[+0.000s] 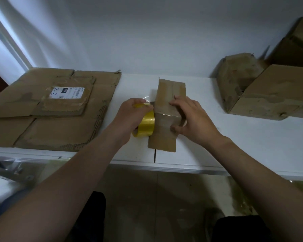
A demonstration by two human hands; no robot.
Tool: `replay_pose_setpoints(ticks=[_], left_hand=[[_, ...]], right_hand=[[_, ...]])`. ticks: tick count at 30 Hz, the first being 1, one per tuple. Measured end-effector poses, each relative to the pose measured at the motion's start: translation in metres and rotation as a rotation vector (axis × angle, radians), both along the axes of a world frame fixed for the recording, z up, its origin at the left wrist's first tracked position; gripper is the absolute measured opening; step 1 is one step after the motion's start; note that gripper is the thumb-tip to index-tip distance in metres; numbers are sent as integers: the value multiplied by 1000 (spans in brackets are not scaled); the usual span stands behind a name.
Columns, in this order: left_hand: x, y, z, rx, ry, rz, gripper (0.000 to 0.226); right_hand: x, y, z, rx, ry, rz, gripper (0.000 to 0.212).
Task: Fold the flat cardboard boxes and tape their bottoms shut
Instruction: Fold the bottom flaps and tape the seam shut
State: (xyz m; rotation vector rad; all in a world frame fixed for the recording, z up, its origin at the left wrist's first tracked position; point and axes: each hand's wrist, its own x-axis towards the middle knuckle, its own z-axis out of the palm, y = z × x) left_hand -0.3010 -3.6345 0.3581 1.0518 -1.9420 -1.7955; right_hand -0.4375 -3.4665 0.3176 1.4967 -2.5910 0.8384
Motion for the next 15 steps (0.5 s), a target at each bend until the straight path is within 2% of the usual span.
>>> replay_pose_setpoints(ticks=[7, 11, 13, 15], left_hand=[[32, -17, 10, 2, 5, 0, 17], [40, -16, 21, 16, 31, -2, 18], [43, -12, 27, 18, 51, -11, 20], [45, -7, 33, 9, 73, -10, 23]], right_hand=[[1, -24, 13, 49, 54, -29, 70], [19, -20, 33, -113, 128, -55, 53], [35, -21, 44, -186, 46, -36, 45], [55, -24, 54, -180, -97, -14, 51]])
